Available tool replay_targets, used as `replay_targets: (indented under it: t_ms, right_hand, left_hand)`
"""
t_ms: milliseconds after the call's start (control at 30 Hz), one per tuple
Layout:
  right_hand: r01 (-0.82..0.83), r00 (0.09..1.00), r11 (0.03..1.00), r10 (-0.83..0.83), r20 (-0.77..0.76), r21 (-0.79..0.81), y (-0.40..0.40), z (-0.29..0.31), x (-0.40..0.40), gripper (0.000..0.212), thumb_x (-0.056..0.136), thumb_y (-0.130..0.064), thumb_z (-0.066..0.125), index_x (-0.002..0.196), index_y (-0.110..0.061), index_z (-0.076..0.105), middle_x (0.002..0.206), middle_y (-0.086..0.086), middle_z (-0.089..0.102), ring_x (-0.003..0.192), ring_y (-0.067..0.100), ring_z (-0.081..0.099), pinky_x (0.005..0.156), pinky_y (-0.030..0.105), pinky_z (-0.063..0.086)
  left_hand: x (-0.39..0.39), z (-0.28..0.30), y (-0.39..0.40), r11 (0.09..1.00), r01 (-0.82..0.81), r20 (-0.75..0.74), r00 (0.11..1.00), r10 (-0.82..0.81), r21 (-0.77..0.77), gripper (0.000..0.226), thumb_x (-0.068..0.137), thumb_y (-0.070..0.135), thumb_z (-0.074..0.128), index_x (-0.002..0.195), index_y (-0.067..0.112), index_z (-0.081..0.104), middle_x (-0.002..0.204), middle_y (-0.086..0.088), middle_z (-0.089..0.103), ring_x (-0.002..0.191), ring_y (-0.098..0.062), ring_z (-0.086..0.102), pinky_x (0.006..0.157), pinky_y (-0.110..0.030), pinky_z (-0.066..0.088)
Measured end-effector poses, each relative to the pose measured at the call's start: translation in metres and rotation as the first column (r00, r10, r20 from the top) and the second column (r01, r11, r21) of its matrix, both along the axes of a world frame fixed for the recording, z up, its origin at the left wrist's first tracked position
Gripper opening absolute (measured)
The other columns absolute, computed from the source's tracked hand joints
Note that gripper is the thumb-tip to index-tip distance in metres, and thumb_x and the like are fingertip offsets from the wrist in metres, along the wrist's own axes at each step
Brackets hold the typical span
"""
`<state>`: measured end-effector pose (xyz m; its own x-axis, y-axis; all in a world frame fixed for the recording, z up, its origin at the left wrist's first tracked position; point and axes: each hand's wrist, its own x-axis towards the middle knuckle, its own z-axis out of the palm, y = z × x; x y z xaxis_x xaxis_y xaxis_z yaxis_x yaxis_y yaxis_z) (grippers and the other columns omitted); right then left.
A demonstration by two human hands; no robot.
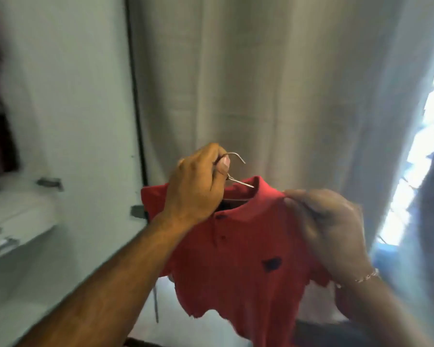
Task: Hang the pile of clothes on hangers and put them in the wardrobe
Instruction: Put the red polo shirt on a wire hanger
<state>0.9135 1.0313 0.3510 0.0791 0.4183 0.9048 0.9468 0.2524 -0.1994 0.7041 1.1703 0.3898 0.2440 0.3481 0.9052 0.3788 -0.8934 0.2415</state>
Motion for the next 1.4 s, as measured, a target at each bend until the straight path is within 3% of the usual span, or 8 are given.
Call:
replay_targets:
  t_ms: [200, 400, 533, 700, 867, 967, 1100, 1400]
  right_hand:
    - [-0.366, 0.929, 0.927, 0.369, -0.036, 0.078, 0.13, 0.063, -0.132, 0.017, 0.096, -0.038, 0.068, 0.099, -0.027, 0.081, 0.091, -0.017, 0.076, 0.084, 0.008, 0.072, 0.076, 0.035, 0.057]
    - [-0.612, 0.789, 0.759, 0.606, -0.101, -0.224, 0.211, 0.156, -0.241, 0.043, 0.099, -0.05, 0.06, 0.068, -0.022, 0.069, 0.057, -0.016, 0.049, 0.056, 0.001, 0.045, 0.051, 0.031, 0.038]
    - [-0.778, 0.616, 0.583, 0.781, -0.105, -0.233, 0.251, 0.208, -0.313, 0.023, 0.1, -0.032, 0.063, 0.087, -0.023, 0.079, 0.082, -0.006, 0.077, 0.075, 0.007, 0.07, 0.072, 0.037, 0.058]
    - [-0.732, 0.666, 0.675, 0.738, 0.106, -0.099, 0.313, 0.258, -0.395, 0.014, 0.1, -0.027, 0.064, 0.093, -0.031, 0.076, 0.086, -0.019, 0.075, 0.082, 0.004, 0.071, 0.079, 0.036, 0.057]
    - [-0.618, 0.778, 0.78, 0.59, 0.214, 0.097, 0.359, 0.294, -0.458, 0.024, 0.091, -0.038, 0.051, 0.098, -0.033, 0.073, 0.086, -0.005, 0.077, 0.083, 0.024, 0.071, 0.074, 0.041, 0.056]
    - [-0.582, 0.803, 0.798, 0.534, 0.265, 0.155, 0.385, 0.309, -0.491, 0.029, 0.09, -0.039, 0.049, 0.109, -0.037, 0.072, 0.088, 0.002, 0.077, 0.083, 0.032, 0.071, 0.071, 0.042, 0.058]
    - [-0.492, 0.852, 0.849, 0.423, 0.309, 0.192, 0.408, 0.336, -0.524, 0.03, 0.095, -0.034, 0.054, 0.121, -0.041, 0.068, 0.099, 0.003, 0.074, 0.094, 0.031, 0.07, 0.076, 0.037, 0.054]
    - [-0.555, 0.82, 0.817, 0.505, 0.268, 0.159, 0.473, 0.408, -0.634, 0.027, 0.088, -0.021, 0.053, 0.108, -0.021, 0.07, 0.106, 0.011, 0.072, 0.099, 0.039, 0.068, 0.076, 0.039, 0.053]
  left_hand:
    - [-0.154, 0.07, 0.069, 0.943, -0.28, 0.026, 0.96, 0.28, 0.182, 0.023, 0.106, 0.042, 0.032, 0.102, 0.025, 0.047, 0.074, 0.002, 0.067, 0.068, -0.037, 0.064, 0.061, -0.048, 0.051]
    - [-0.288, 0.142, 0.104, 0.833, -0.483, 0.239, 0.872, 0.428, 0.269, 0.019, 0.104, 0.027, 0.046, 0.099, 0.013, 0.058, 0.077, -0.002, 0.064, 0.072, -0.036, 0.061, 0.062, -0.047, 0.047]
    - [-0.364, 0.194, 0.126, 0.78, -0.585, 0.373, 0.79, 0.487, 0.221, 0.017, 0.102, 0.025, 0.051, 0.094, 0.014, 0.06, 0.08, -0.001, 0.065, 0.076, -0.029, 0.06, 0.065, -0.044, 0.044]
    - [-0.439, 0.253, 0.147, 0.734, -0.664, 0.427, 0.711, 0.559, 0.143, 0.014, 0.1, 0.017, 0.059, 0.086, 0.016, 0.061, 0.073, 0.007, 0.059, 0.069, -0.018, 0.053, 0.064, -0.031, 0.033]
    - [-0.5, 0.315, 0.17, 0.674, -0.736, 0.202, 0.652, 0.731, -0.062, 0.023, 0.095, 0.022, 0.063, 0.075, 0.011, 0.068, 0.072, -0.004, 0.071, 0.075, -0.028, 0.067, 0.069, -0.036, 0.051]
    - [-0.527, 0.34, 0.178, 0.395, -0.918, 0.038, 0.395, 0.918, 0.006, 0.031, 0.093, 0.033, 0.061, 0.074, 0.01, 0.068, 0.075, -0.008, 0.069, 0.08, -0.032, 0.065, 0.069, -0.037, 0.051]
    - [-0.543, 0.349, 0.193, 0.047, -0.982, 0.058, 0.058, 0.997, 0.181, 0.025, 0.088, 0.032, 0.055, 0.099, 0.02, 0.074, 0.106, -0.006, 0.071, 0.105, -0.032, 0.063, 0.088, -0.044, 0.055]
    - [-0.589, 0.367, 0.249, -0.051, -0.984, -0.274, -0.098, 0.957, 0.173, 0.014, 0.084, 0.037, 0.055, 0.087, 0.024, 0.054, 0.109, -0.007, 0.071, 0.1, -0.031, 0.067, 0.076, -0.038, 0.05]
